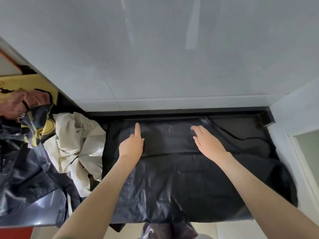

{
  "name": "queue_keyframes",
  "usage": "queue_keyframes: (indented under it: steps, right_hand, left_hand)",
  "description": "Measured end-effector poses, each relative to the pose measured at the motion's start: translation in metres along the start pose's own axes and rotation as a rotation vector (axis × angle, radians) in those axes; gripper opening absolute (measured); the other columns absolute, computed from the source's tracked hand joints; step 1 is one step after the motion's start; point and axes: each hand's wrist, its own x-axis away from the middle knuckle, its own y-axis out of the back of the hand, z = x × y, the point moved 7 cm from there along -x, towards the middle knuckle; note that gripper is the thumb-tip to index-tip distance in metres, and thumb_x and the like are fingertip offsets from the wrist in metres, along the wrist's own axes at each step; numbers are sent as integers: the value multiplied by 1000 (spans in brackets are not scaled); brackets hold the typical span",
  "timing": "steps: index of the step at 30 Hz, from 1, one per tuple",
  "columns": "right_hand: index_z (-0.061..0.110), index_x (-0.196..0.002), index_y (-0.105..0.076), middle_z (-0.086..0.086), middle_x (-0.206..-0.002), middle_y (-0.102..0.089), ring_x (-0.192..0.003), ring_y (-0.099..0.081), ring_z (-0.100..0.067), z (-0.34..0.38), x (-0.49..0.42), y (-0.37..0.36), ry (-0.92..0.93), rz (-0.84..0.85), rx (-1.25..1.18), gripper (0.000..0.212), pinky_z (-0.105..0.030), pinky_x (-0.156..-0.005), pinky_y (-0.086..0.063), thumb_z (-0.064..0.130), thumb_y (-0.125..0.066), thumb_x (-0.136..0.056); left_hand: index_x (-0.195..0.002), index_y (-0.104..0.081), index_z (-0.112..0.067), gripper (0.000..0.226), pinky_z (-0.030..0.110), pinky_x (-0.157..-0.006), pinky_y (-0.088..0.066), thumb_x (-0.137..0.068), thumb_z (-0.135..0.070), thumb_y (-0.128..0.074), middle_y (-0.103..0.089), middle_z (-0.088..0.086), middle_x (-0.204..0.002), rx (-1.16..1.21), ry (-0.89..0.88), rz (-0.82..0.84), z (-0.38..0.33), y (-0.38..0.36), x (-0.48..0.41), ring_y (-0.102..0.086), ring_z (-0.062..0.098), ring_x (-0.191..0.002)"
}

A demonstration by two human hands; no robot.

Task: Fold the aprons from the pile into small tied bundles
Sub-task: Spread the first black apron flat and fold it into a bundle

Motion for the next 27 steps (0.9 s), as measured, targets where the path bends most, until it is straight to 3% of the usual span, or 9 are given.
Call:
queue_keyframes:
  steps: [3,8,10,12,15,18,21,25,27]
  right_hand:
    - [18,-153,-12,-6,-147,-33,-112,-53,-23,15,-25,-3,-22,73,14,64,-26,-74,-44,14,-47,-99]
    - [20,-153,-7,-10,-134,-48,-98,-59,-28,15,-44,-12,-108,307,58,71,-37,-77,-50,8,-48,-96]
    - [21,-152,-6,-9,-102,-56,-75,-56,-22,20,-42,-16,-88,390,24,73,-34,-63,-46,2,-45,-93]
    - [22,-145,-16,-7,-81,-50,-60,-47,-19,23,-41,-18,-70,435,26,68,-32,-52,-35,-3,-44,-88]
    - [16,-128,-38,-8,-100,-55,-85,-55,-26,28,-44,-11,-20,397,151,46,-32,-64,-37,-1,-44,-85]
    - [11,-114,-55,-4,-119,-48,-111,-43,-25,28,-49,-2,98,296,381,28,-31,-87,-32,8,-51,-87]
    - [13,-103,-53,-3,-110,-53,-107,-47,-24,28,-53,7,94,254,364,14,-30,-89,-32,12,-51,-89]
    - [11,-102,-42,-2,-85,-50,-77,-45,-22,27,-49,36,31,41,269,12,-31,-63,-27,7,-46,-92]
    - [12,-108,-43,0,-84,-51,-75,-44,-21,27,-36,47,44,-40,308,21,-30,-63,-23,2,-47,-90]
  left_hand:
    - [-147,-23,-11,66,33,-85,-45,-96,-41,-51,-45,12,-134,-127,-12,78,2,8,-21,-50,26,-118]
    - [-146,-24,-13,94,44,-114,-19,-76,-60,-66,-33,10,-145,-299,-110,78,8,12,-42,-32,27,-134]
    - [-139,-34,-15,90,44,-112,-18,-71,-65,-67,-43,5,-136,-313,-152,79,11,13,-44,-36,25,-129]
    - [-131,-45,-18,75,40,-105,-24,-75,-65,-63,-48,2,-129,-324,-194,112,10,13,-44,-37,24,-123]
    - [-127,-56,-23,53,39,-104,-22,-87,-58,-54,-48,0,-126,-311,-315,109,5,15,-39,-37,22,-121]
    - [-117,-60,-23,38,37,-110,-15,-93,-51,-49,-57,-4,-116,-265,-408,47,1,26,-35,-45,17,-119]
    - [-99,-58,-22,32,31,-108,-20,-94,-51,-46,-66,-5,-93,-259,-428,51,2,42,-33,-58,17,-100]
    - [-104,-52,-26,47,37,-92,-29,-83,-67,-44,-64,-3,-90,-375,-368,87,12,67,-35,-57,19,-91]
    - [-109,-49,-21,43,38,-87,-28,-82,-55,-51,-63,-3,-90,-411,-321,130,20,74,-34,-57,19,-92]
